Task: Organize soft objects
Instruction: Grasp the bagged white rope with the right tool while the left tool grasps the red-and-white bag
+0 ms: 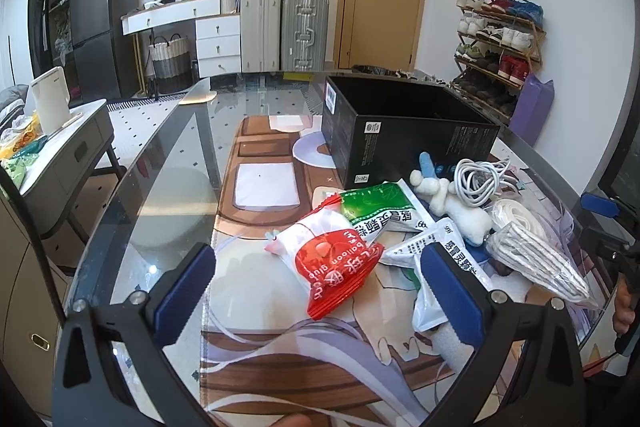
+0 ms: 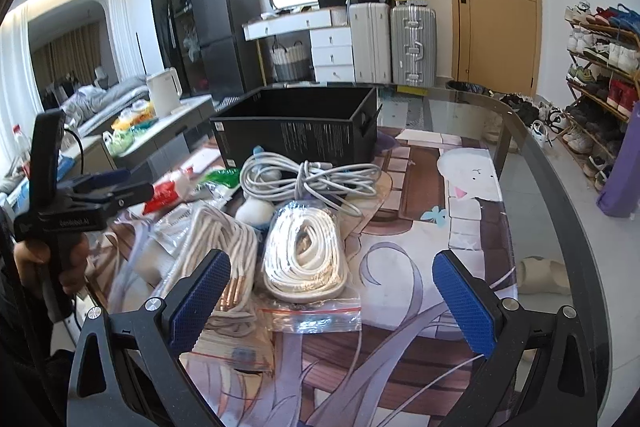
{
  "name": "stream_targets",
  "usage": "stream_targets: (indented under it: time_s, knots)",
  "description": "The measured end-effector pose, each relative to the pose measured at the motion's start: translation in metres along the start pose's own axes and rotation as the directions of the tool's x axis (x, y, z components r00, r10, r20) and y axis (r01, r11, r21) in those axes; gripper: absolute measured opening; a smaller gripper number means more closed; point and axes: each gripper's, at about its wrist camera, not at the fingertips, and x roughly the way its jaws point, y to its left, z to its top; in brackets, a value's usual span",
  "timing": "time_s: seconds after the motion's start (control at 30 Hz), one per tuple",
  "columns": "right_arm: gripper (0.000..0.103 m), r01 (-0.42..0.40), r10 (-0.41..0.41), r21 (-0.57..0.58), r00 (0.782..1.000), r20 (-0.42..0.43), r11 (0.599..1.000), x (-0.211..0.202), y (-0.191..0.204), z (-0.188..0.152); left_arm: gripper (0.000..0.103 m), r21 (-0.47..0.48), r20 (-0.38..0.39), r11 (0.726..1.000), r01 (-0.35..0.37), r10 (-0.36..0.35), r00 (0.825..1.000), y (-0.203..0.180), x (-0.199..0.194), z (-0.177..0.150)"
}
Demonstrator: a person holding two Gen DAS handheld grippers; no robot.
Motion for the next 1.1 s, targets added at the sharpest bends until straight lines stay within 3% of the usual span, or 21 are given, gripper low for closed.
stream_targets:
  time_s: [0.23, 0.57, 1.1]
  knots:
    - [0.103, 0.04, -0.042, -0.028, 0.997, -0.068, 0.999, 0.02, 0.001, 0.005, 0.103, -0.007, -0.035, 1.0, 0.0, 0.0, 0.999, 0.005, 0.009, 0.003]
    - [0.103, 0.036, -0.04, -0.034, 0.99, -0.132, 0.999, 0.041, 0.0, 0.011, 0.103, -0.034, -0.092, 0.999, -0.023, 0.02, 0.996, 0.012, 0.025, 0.01]
    - [0.103, 0.035, -0.049, -0.064, 0.973, -0.225, 0.997, 0.069, 0.002, 0.014, 0.103, 0.0, -0.166, 0.999, -0.043, 0.042, 0.985, 0.006, 0.042, 0.012]
